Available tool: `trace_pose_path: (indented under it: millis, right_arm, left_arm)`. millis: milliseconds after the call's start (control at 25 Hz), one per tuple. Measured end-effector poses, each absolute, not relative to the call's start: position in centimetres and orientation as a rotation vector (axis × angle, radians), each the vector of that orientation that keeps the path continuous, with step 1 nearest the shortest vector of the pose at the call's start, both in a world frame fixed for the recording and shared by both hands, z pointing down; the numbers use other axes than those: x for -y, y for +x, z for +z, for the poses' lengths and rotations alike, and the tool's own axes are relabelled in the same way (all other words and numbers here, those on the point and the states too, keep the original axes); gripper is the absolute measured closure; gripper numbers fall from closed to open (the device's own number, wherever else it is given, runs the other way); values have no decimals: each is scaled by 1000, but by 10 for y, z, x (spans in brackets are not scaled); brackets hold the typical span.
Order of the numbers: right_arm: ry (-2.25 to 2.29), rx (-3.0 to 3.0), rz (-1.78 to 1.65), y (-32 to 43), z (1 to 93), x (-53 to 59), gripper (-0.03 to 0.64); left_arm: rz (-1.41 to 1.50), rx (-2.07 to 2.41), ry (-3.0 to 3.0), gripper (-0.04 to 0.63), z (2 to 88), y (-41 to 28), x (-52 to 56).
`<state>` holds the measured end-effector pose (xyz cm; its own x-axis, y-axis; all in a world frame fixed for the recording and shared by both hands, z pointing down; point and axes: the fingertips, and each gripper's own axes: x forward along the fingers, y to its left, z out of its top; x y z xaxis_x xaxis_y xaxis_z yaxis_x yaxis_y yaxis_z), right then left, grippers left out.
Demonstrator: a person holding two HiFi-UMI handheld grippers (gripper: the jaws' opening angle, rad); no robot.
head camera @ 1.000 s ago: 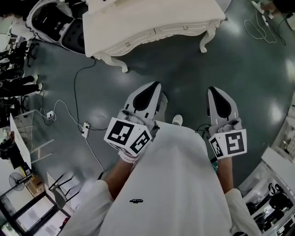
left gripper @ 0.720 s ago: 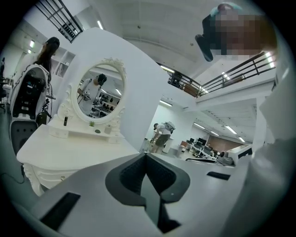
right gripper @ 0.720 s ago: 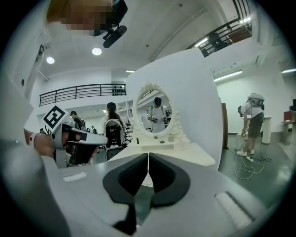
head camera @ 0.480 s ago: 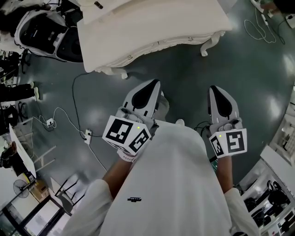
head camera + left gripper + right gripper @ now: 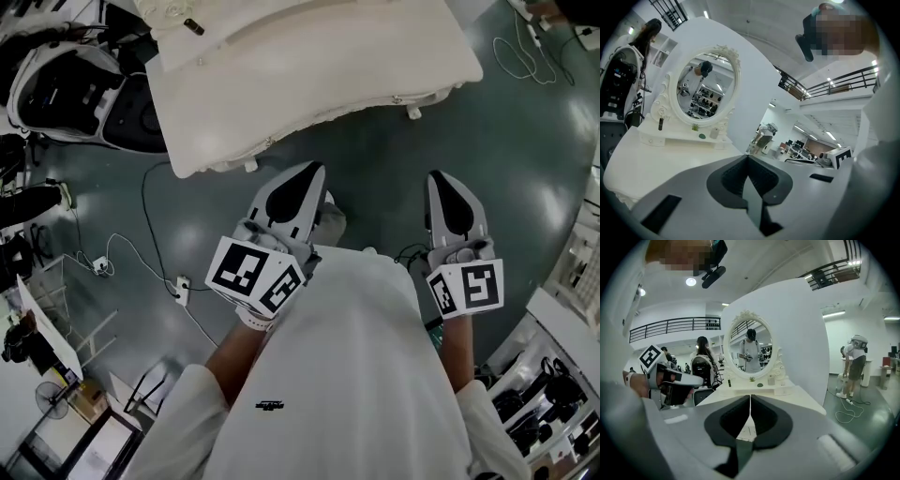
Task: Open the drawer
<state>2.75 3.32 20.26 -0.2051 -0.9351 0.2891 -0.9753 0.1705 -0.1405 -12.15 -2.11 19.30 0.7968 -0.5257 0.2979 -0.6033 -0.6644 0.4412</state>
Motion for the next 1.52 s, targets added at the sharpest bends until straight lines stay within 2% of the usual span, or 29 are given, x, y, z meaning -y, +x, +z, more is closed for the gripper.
trace_pose_path:
  millis: [480, 960, 1240, 1520]
  right_arm:
    - [1904, 2294, 473, 25, 211, 33, 604]
    - [1805, 2381, 477, 70, 211, 45, 603]
    - [1740, 2425, 466, 75, 218, 39, 549]
    - [1744, 2450, 447, 85, 227, 38, 531]
  left_arm:
    - [206, 805, 2497, 586, 193, -117, 85]
    - [223, 856, 2473, 586, 192, -62, 77]
    - [263, 885, 2447, 586, 202, -56, 66]
    - [345, 891, 2430, 586, 223, -47, 57]
